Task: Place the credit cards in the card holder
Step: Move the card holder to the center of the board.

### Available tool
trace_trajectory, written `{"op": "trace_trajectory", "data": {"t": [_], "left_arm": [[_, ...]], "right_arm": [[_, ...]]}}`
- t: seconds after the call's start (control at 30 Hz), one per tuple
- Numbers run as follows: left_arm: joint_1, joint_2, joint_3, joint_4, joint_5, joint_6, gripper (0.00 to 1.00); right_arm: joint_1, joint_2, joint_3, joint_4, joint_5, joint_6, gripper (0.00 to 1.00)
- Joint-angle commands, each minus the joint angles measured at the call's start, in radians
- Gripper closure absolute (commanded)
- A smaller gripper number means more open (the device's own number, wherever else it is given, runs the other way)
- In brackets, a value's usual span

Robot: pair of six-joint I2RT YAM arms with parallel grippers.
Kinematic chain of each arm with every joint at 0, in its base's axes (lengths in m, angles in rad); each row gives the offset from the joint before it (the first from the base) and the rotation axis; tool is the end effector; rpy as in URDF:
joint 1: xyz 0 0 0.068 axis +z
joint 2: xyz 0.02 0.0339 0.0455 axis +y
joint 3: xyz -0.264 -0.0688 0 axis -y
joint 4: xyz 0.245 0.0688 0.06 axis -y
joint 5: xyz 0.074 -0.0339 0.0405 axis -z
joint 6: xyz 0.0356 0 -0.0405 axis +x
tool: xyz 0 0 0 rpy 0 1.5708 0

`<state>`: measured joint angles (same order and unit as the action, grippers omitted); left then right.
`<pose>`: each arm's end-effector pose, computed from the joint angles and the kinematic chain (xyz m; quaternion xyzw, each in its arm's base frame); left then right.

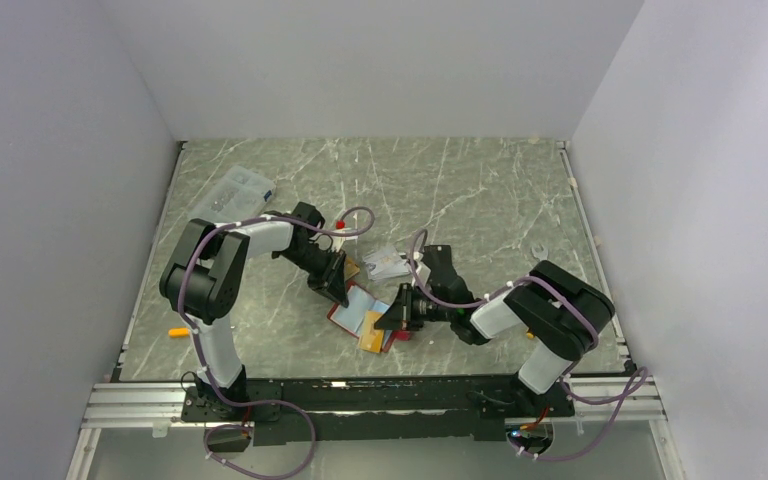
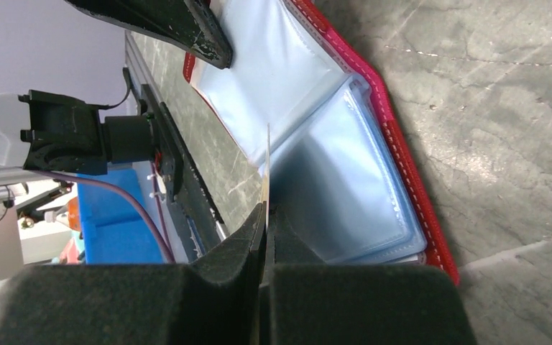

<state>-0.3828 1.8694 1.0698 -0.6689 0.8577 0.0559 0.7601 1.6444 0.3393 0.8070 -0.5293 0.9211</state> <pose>0.2881 -0.1450 0.1352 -0.2184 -0.8819 0.4173 0.0217 0.1714 0.1878 0.1061 -0.0665 0.8377 0.5174 0.1615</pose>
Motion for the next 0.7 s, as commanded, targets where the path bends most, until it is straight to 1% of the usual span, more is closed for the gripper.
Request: {"op": "trace_trajectory", "data": {"t": [0.0, 0.13, 0.3, 0.47, 0.6, 0.67], "left_arm": [[-0.005, -0.006, -0.008, 0.012, -0.009, 0.015, 0.89], [-0.006, -0.016, -0.008, 0.007, -0.017, 0.029, 0.87], [-0.008, -0.017, -0.012, -0.005, -0.013, 0.044, 0.84], [-0.008, -0.016, 0.004, -0.021, 0.022, 0.047, 0.74], [-0.007, -0.008, 0.033, -0.031, 0.090, 0.024, 0.69], [-0.008, 0.003, 0.049, -0.032, 0.120, 0.009, 0.68]], "right_arm": [[-0.022, 0.042, -0.023, 0.126, -0.044, 0.028, 1.00], [-0.038, 0.060, -0.042, 0.164, -0.059, 0.046, 1.00], [-0.045, 0.078, -0.032, 0.163, -0.076, 0.048, 1.00], [-0.047, 0.098, -0.011, 0.142, -0.084, 0.045, 1.00], [-0.047, 0.102, -0.013, 0.139, -0.079, 0.048, 1.00], [-0.046, 0.102, -0.011, 0.132, -0.077, 0.048, 1.00]]}}
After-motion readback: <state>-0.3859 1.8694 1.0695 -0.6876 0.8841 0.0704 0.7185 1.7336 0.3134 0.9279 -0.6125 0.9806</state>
